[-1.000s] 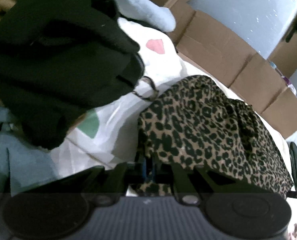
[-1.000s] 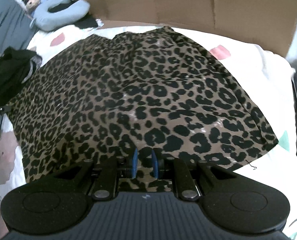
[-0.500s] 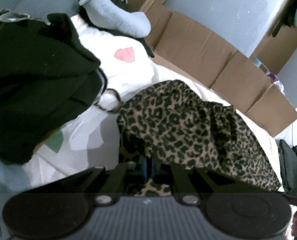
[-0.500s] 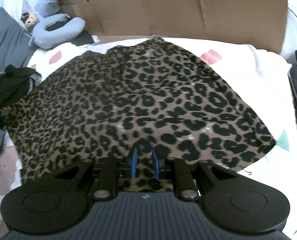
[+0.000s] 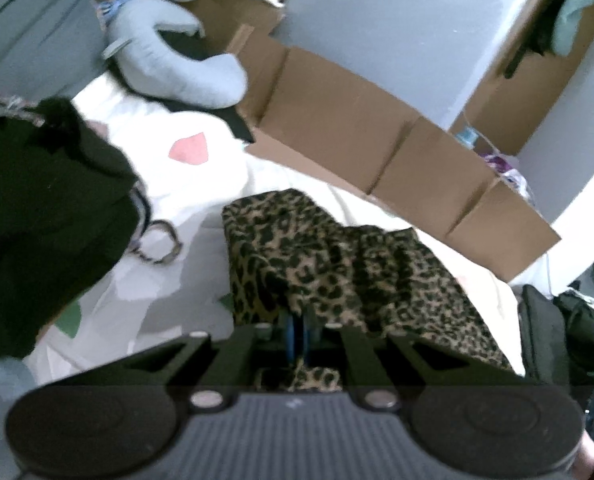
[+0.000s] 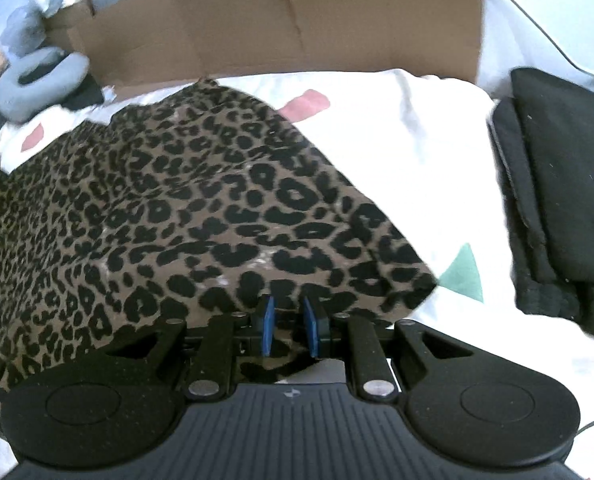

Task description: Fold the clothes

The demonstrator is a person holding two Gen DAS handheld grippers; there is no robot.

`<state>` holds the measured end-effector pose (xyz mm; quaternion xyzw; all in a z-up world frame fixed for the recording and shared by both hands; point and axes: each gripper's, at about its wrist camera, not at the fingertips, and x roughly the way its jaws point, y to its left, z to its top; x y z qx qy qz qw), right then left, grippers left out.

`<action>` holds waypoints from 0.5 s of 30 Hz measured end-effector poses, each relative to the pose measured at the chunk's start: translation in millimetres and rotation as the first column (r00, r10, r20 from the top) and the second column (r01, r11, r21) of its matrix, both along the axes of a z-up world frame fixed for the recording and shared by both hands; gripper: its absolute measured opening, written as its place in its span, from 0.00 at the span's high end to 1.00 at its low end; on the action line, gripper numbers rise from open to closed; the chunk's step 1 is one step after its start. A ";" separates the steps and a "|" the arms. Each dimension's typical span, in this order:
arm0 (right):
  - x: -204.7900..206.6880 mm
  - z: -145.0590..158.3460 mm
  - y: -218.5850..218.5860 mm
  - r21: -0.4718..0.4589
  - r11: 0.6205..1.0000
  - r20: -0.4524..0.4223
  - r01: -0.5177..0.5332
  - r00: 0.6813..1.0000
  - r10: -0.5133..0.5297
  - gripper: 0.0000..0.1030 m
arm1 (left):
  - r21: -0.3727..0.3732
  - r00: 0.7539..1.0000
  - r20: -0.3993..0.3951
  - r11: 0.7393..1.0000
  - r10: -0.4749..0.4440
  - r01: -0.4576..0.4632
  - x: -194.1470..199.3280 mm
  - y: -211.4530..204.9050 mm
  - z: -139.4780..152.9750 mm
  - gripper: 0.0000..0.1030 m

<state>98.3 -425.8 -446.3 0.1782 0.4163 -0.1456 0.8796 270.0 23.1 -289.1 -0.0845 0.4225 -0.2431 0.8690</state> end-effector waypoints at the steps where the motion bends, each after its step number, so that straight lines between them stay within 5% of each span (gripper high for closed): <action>1: -1.4 -0.1 -3.1 -0.005 1.000 0.001 0.015 1.000 -0.015 0.78 | 0.001 1.000 0.004 1.000 -0.011 0.011 -0.7 -3.6 5.3 0.96; 10: -15.1 1.8 -33.4 -0.022 0.987 0.001 0.157 0.988 -0.157 0.78 | -0.042 0.998 0.005 0.998 -0.056 0.056 -3.0 -35.6 40.5 0.96; 15: -21.1 18.7 -38.1 -0.004 0.985 0.078 0.170 0.982 -0.170 0.78 | -0.054 0.997 0.002 0.996 -0.071 0.071 -4.9 -54.3 50.8 0.96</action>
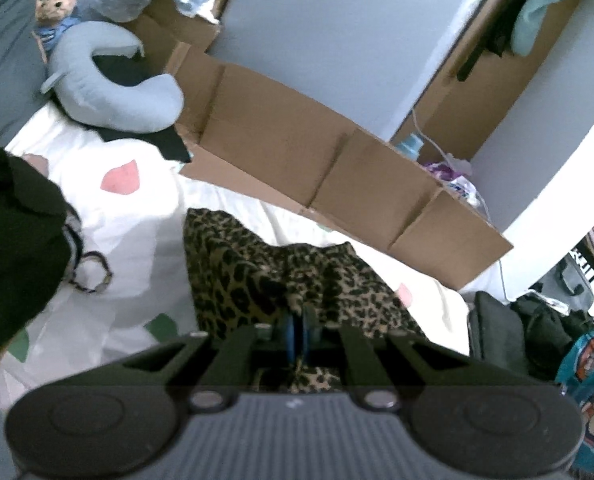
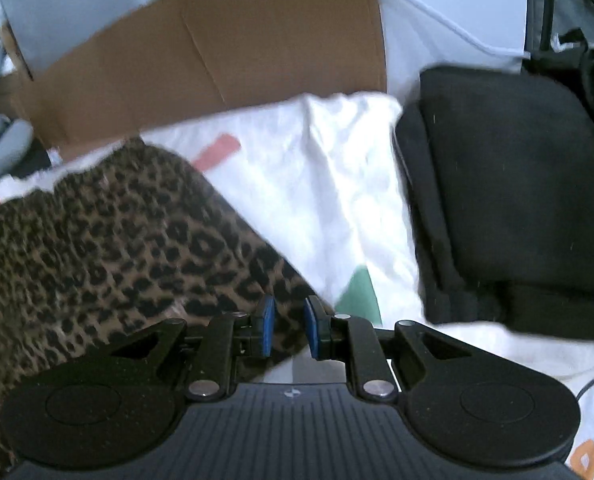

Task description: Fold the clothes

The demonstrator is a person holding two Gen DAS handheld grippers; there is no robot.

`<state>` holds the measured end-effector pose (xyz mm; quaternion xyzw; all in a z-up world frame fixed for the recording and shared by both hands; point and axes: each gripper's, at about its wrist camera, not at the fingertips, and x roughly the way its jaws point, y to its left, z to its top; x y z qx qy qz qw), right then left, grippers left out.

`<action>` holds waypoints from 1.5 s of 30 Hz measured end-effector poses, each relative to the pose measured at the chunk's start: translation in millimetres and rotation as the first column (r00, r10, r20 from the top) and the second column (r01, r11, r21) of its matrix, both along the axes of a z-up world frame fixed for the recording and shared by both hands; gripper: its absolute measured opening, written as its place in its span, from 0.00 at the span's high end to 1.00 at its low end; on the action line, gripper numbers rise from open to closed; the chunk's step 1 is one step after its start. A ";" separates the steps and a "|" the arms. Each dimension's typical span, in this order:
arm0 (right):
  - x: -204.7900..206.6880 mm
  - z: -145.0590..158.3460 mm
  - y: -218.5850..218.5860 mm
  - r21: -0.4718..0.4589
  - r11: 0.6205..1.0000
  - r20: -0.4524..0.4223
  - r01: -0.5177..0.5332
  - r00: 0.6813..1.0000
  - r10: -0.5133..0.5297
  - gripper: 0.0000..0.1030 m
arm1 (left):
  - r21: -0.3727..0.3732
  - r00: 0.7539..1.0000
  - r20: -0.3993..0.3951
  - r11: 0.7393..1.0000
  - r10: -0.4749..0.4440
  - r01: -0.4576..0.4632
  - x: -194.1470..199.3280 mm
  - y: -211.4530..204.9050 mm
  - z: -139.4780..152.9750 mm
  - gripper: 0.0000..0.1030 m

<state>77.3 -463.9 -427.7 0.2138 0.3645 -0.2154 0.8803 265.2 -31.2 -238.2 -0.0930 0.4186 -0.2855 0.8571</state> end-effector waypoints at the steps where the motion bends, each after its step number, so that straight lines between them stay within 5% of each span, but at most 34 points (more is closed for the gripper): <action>1: 1.1 3.6 -0.1 0.001 1.000 0.011 -0.002 1.000 0.002 0.78 | -0.001 1.000 -0.001 1.000 -0.005 0.005 -0.6 -4.6 2.0 0.96; 7: 7.8 17.9 5.3 0.032 0.998 0.056 -0.046 0.997 0.044 0.75 | -0.016 0.999 0.018 0.999 -0.049 0.049 -5.6 -32.2 3.5 0.96; 11: 11.2 28.5 18.4 0.036 0.994 0.070 -0.103 0.992 0.100 0.59 | -0.002 0.996 0.014 0.996 -0.087 0.087 -12.6 -53.3 -10.1 0.96; 26: 25.0 62.6 87.7 0.038 0.942 0.117 -0.335 0.937 0.328 0.53 | -0.069 0.982 -0.026 0.980 -0.187 0.185 -31.4 -97.2 -55.7 0.96; 30: 29.7 67.4 105.4 0.056 0.924 0.151 -0.377 0.918 0.366 0.41 | -0.091 0.976 -0.037 0.974 -0.214 0.210 -34.8 -107.7 -59.7 0.96; 45: 44.6 89.2 154.0 0.034 0.871 0.228 -0.489 0.853 0.470 0.41 | -0.191 0.940 -0.130 0.938 -0.315 0.288 -49.6 -148.1 -71.5 0.96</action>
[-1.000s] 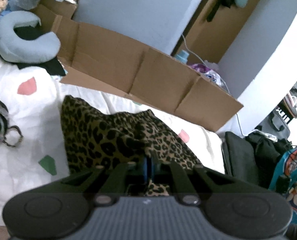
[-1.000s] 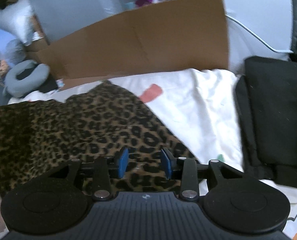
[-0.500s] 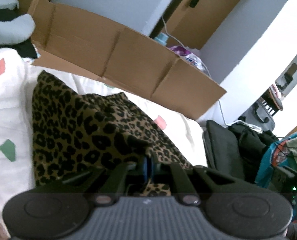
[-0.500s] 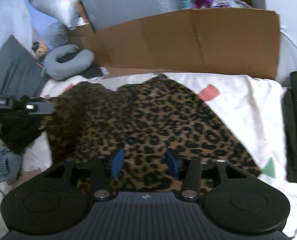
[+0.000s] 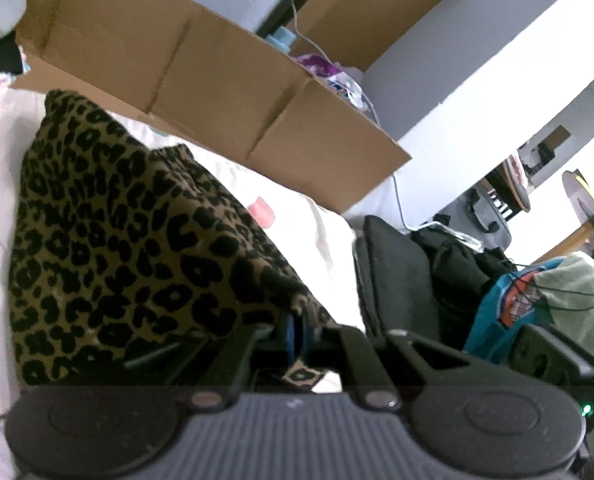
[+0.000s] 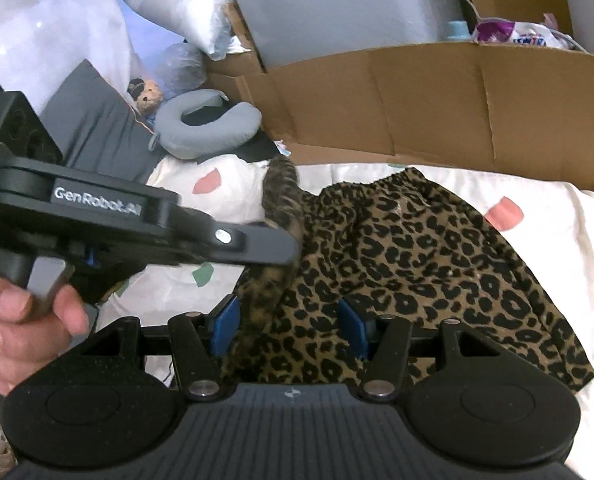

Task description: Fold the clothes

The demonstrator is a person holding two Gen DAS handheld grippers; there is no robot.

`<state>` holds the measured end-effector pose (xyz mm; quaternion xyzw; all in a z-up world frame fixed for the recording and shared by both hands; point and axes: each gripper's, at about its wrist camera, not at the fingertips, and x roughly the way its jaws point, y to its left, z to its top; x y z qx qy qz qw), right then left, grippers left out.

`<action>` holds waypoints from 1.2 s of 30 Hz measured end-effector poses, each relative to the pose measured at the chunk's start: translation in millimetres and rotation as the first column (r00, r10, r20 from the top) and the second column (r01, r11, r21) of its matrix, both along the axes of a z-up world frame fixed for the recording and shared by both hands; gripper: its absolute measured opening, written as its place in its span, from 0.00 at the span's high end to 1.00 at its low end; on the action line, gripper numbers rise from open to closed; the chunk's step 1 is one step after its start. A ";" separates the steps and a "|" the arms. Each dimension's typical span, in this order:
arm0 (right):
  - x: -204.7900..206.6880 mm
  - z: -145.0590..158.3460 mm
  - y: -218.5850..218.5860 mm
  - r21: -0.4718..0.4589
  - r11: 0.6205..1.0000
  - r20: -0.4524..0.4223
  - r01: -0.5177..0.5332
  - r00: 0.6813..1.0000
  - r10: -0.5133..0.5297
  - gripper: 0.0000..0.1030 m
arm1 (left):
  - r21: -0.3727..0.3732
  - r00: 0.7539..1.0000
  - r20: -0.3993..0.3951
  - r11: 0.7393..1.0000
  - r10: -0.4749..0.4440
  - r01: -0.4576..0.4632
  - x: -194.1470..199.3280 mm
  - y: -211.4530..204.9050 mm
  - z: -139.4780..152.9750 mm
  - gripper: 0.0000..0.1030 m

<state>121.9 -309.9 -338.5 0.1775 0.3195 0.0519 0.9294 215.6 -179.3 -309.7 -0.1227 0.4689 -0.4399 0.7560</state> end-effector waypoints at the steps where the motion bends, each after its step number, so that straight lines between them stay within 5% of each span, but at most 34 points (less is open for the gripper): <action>1: 1.4 0.0 0.8 0.001 1.000 0.001 0.006 1.000 -0.006 0.41 | -0.004 1.000 -0.008 1.000 -0.004 0.004 -0.8 -2.0 -0.8 0.96; 11: 7.3 -1.2 2.5 -0.017 0.998 0.006 0.066 0.998 -0.066 0.46 | -0.048 0.998 -0.047 0.998 -0.046 0.044 -6.7 -22.2 -5.9 0.96; 19: 8.4 -8.4 -8.8 -0.040 0.989 -0.025 0.145 0.989 -0.146 0.97 | -0.066 0.997 -0.037 0.996 -0.065 0.063 -9.8 -28.1 -3.1 0.95; 29: 1.5 -14.9 -40.6 -0.059 0.971 -0.049 0.233 0.971 -0.236 0.99 | -0.039 0.999 0.027 0.998 -0.044 0.045 -3.1 -5.3 2.3 0.67; 36: -3.0 -29.7 -73.6 -0.038 0.948 -0.095 0.315 0.944 -0.317 0.99 | 0.068 0.999 0.026 0.997 0.028 -0.030 10.1 22.5 -20.8 0.67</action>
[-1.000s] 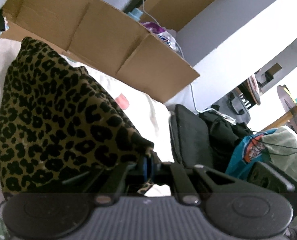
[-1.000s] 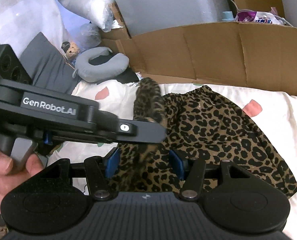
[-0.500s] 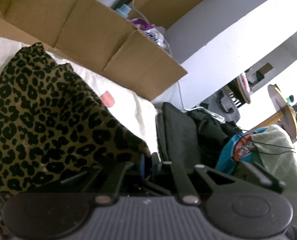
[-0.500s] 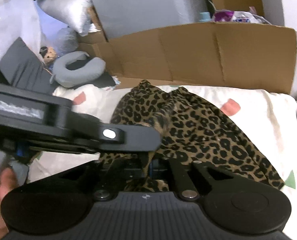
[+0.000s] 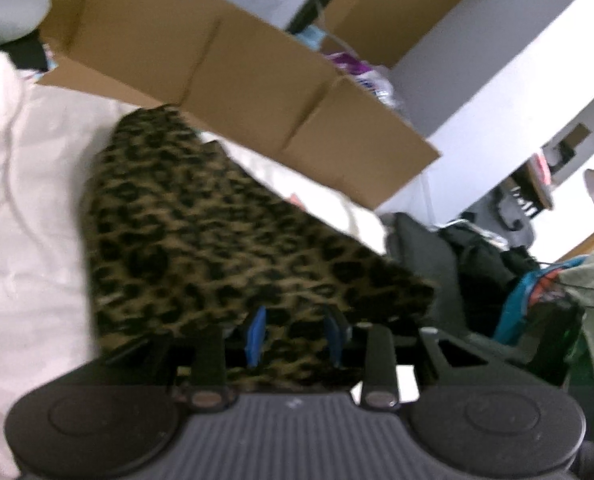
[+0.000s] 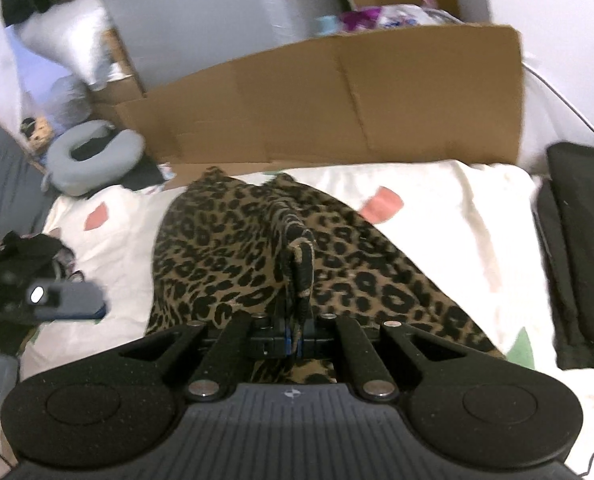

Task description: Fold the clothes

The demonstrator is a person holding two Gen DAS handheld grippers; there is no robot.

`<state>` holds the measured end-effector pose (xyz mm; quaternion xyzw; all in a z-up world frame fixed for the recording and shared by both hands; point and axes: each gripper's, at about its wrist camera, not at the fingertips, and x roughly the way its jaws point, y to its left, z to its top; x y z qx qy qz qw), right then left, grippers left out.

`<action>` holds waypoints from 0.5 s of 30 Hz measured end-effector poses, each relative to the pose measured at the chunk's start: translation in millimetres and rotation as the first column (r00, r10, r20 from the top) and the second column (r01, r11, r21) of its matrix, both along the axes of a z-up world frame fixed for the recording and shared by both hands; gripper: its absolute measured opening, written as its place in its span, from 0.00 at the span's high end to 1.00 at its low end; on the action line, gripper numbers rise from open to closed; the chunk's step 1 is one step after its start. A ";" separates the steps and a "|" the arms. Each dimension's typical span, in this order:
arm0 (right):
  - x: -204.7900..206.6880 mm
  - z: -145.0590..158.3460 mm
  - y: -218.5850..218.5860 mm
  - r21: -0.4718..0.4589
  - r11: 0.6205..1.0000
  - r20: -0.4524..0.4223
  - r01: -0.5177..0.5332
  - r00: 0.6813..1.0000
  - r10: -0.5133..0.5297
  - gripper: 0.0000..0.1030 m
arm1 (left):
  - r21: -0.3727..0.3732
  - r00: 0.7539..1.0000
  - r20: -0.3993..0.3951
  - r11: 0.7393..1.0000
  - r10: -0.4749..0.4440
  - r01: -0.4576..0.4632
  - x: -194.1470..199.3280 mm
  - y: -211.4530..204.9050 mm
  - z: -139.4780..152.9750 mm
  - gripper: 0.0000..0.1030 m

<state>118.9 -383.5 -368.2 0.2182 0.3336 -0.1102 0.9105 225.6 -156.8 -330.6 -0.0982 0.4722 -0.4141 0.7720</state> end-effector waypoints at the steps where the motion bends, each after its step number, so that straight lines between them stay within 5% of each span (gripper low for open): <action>1: -0.6 -3.0 -4.7 0.007 1.000 -0.006 0.011 1.000 -0.011 0.99 | 0.012 1.000 -0.002 1.000 0.008 -0.008 1.7 3.7 -3.0 0.67; 15: -9.7 -51.5 -45.6 0.080 0.992 -0.104 0.102 0.990 -0.093 0.98 | 0.185 0.999 -0.041 0.983 0.019 -0.012 19.6 40.2 -47.4 0.67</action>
